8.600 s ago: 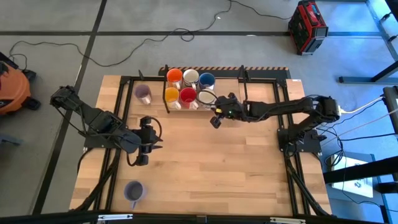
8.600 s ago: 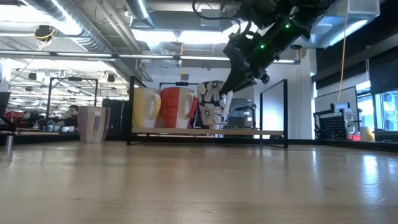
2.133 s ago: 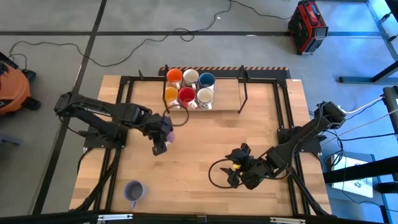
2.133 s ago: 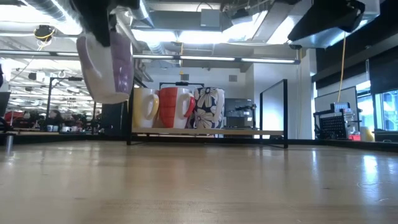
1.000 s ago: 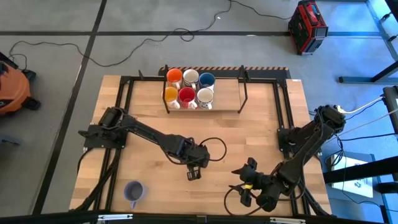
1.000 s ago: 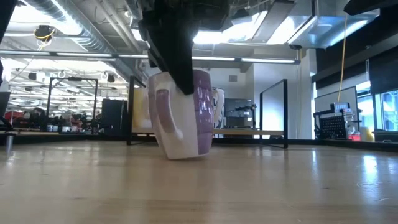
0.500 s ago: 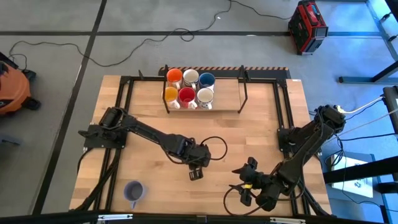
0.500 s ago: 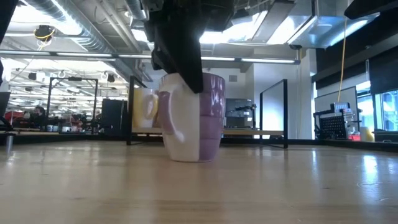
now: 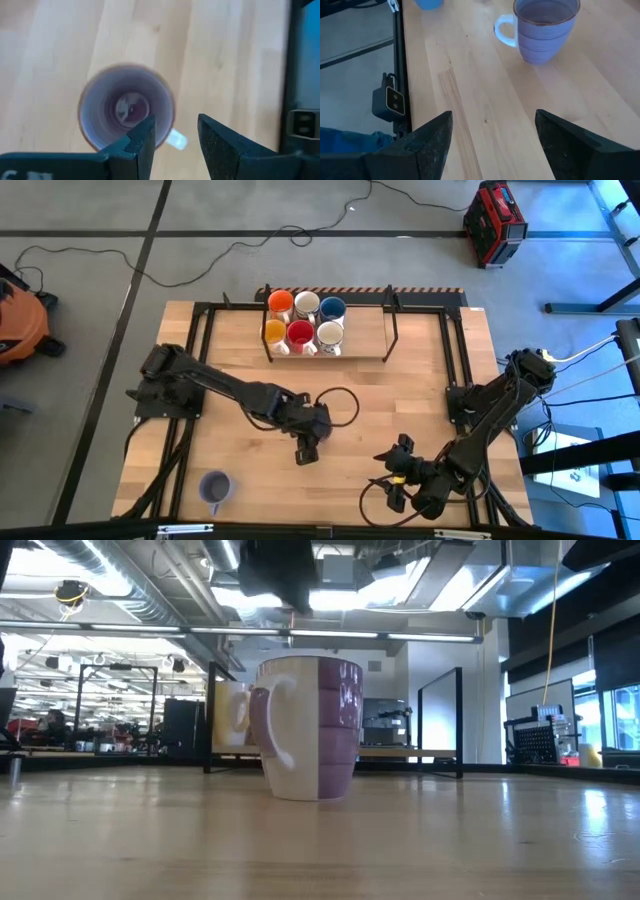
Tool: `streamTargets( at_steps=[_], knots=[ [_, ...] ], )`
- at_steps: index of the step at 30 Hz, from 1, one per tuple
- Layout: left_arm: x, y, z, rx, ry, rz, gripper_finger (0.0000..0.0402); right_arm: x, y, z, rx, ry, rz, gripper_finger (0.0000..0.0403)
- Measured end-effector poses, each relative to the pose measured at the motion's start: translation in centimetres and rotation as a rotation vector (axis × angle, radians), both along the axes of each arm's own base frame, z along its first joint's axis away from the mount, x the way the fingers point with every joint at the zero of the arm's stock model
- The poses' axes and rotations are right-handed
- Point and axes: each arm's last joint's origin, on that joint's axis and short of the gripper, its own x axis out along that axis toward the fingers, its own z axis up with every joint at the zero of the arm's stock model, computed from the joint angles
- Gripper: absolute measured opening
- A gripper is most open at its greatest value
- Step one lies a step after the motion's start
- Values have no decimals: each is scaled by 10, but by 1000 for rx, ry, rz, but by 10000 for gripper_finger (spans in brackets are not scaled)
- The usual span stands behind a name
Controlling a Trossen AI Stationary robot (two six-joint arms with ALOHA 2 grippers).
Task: Place coffee mugs
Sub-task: Put the violet mug on the shelf
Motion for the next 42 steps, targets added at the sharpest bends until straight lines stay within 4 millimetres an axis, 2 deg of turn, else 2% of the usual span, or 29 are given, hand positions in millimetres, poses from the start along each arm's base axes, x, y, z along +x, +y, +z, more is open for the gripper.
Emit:
streamTargets(
  at_steps=[5, 9, 17, 22, 27, 35, 42],
  knots=[
    [-23, 4, 36, 15, -82, -28, 140, 6, -2, 2, 19, -25, -16, 273],
    [-51, 8, 42, 36, -103, -62, 140, 14, -4, 5, 52, -43, -4, 273],
    [-107, 25, 26, -6, -227, -31, 138, 31, -9, -1, 94, -74, -61, 273],
    [-129, 36, 13, 19, -228, -5, 136, 45, -11, -14, 110, -57, -88, 273],
    [-137, 45, -7, -9, -256, 36, 135, 60, -15, -25, 170, -50, -111, 273],
    [-143, 54, -47, -3, -203, 63, 135, 78, -34, -35, 188, 1, -145, 273],
    [-146, 57, -59, 31, -200, 81, 135, 88, -50, -35, 150, -2, -167, 273]
  ],
)
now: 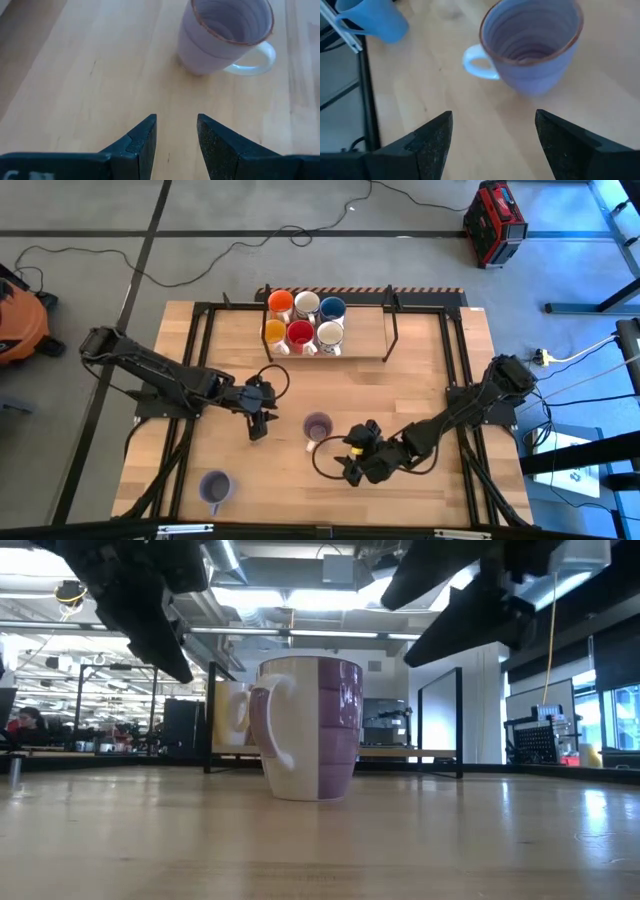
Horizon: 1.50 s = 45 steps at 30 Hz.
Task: Place coffee mugs
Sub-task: Put the violet mug on the shelf
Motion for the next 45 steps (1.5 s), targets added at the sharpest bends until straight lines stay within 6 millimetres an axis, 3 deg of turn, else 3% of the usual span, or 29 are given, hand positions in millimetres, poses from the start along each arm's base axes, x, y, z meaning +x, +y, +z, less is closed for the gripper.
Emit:
streamTargets(
  at_steps=[8, 22, 26, 35, 45],
  knots=[
    [4, -1, -19, 1, -39, 8, 135, 6, -12, -3, -99, -1, -30, 273],
    [66, -18, -54, 6, 9, -63, 135, 24, -22, -48, -121, 113, -54, 273],
    [76, -24, -50, -33, -5, -102, 135, 27, -29, -49, -141, 117, -81, 273],
    [78, -37, -43, -58, -57, -151, 135, 24, -41, -47, -213, 193, -44, 273],
    [79, -49, -38, -115, -105, -232, 135, 11, -50, -30, -280, 260, -44, 273]
  ],
)
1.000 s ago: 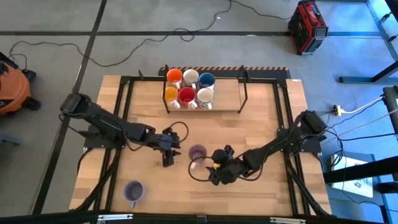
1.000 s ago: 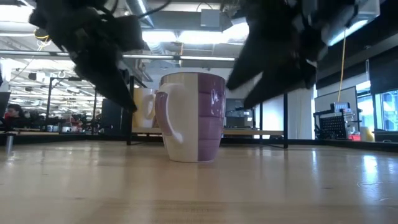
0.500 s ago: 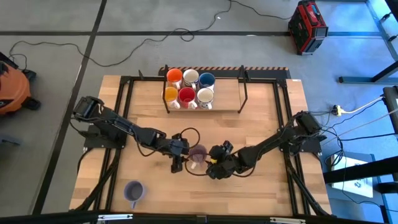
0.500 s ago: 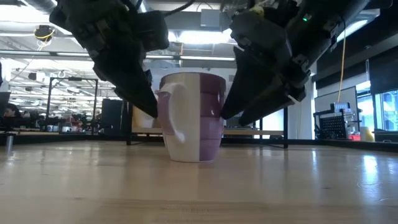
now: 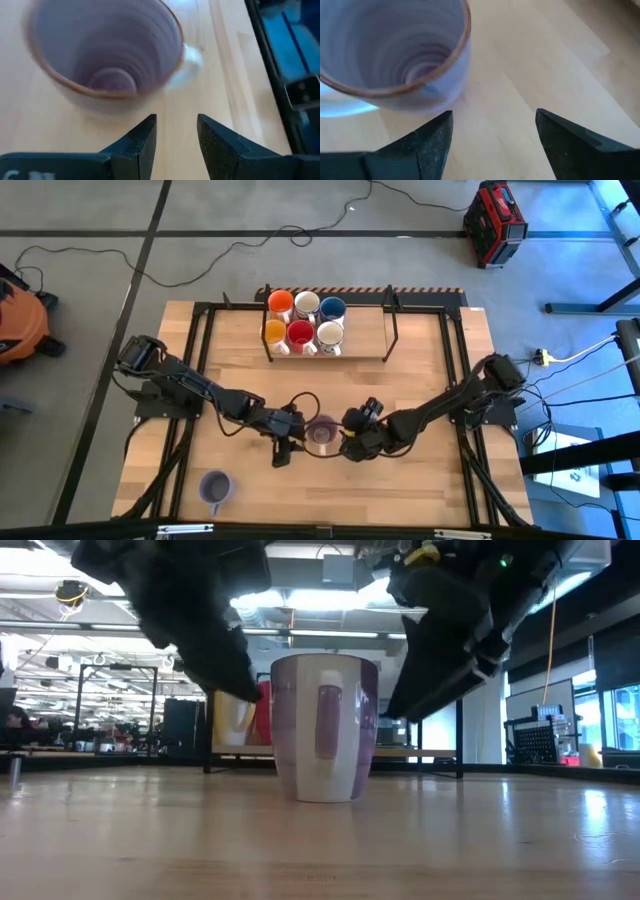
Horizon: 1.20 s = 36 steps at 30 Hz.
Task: Place coffee mugs
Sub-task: Put the violet mug on the shelf
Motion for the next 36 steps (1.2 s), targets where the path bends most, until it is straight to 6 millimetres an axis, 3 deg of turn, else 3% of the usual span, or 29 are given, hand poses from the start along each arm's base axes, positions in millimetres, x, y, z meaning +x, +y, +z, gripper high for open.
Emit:
streamTargets(
  at_steps=[3, 6, 10, 20, 27, 30, 33, 36],
  knots=[
    [-8, 2, 1, 15, 65, -32, 135, -1, 3, 9, 34, -26, 28, 273],
    [-17, 11, 4, 88, 128, 27, 135, 1, 18, 14, 97, -94, 100, 273],
    [-13, 18, 4, 151, 98, 106, 135, 4, 30, 12, 109, -167, 91, 273],
    [5, 10, -9, 85, 8, 46, 135, 10, 19, -2, 64, -136, 37, 273],
    [2, 4, -8, 56, 18, -6, 135, -3, 13, 8, 62, -63, 18, 273],
    [-3, 7, -1, 34, 41, -26, 135, -8, 24, 19, 137, -117, 25, 273],
    [-16, 12, 15, 24, 62, -33, 135, -9, 50, 26, 189, -267, 57, 273],
    [-33, 17, 33, 55, 83, -19, 135, -8, 73, 19, 164, -398, 45, 273]
  ],
)
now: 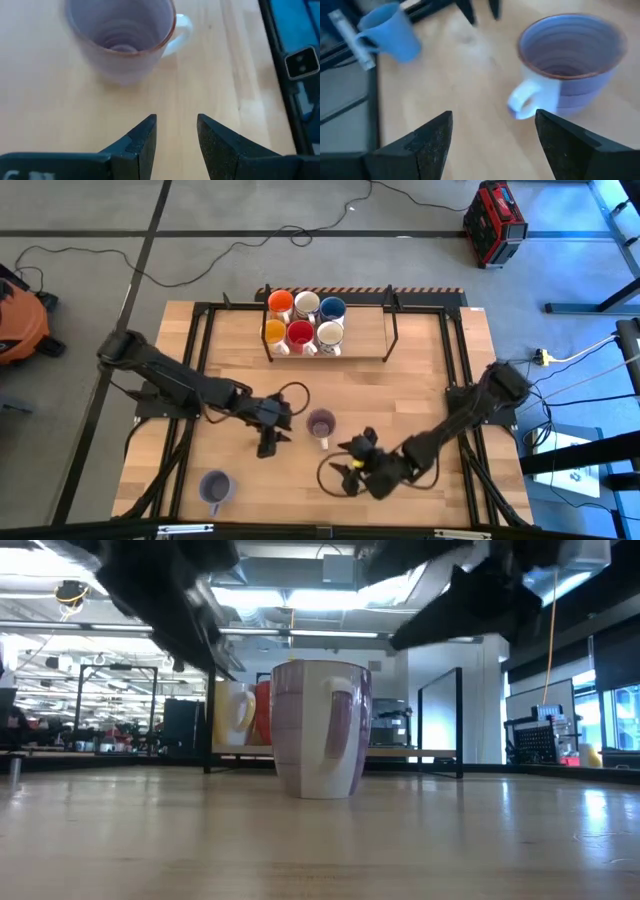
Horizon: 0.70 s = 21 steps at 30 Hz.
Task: Place coffee mugs
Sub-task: Put the violet mug on the shelf
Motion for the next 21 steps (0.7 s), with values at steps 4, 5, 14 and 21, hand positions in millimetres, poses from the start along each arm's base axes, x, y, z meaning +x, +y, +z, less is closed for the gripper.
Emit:
streamTargets(
  at_steps=[4, 5, 14, 21],
  knots=[
    [-20, 7, 19, 48, 4, 34, 135, 3, 13, -20, -56, -57, -122, 273],
    [-23, 9, 22, 54, -3, 42, 135, 6, 15, -24, -70, -58, -137, 273],
    [-38, 15, 30, 92, 29, 64, 135, 40, 22, -47, -157, -7, -361, 273],
    [-40, 16, 28, 121, 47, 48, 135, 53, 26, -54, -144, 55, -439, 273]
  ],
)
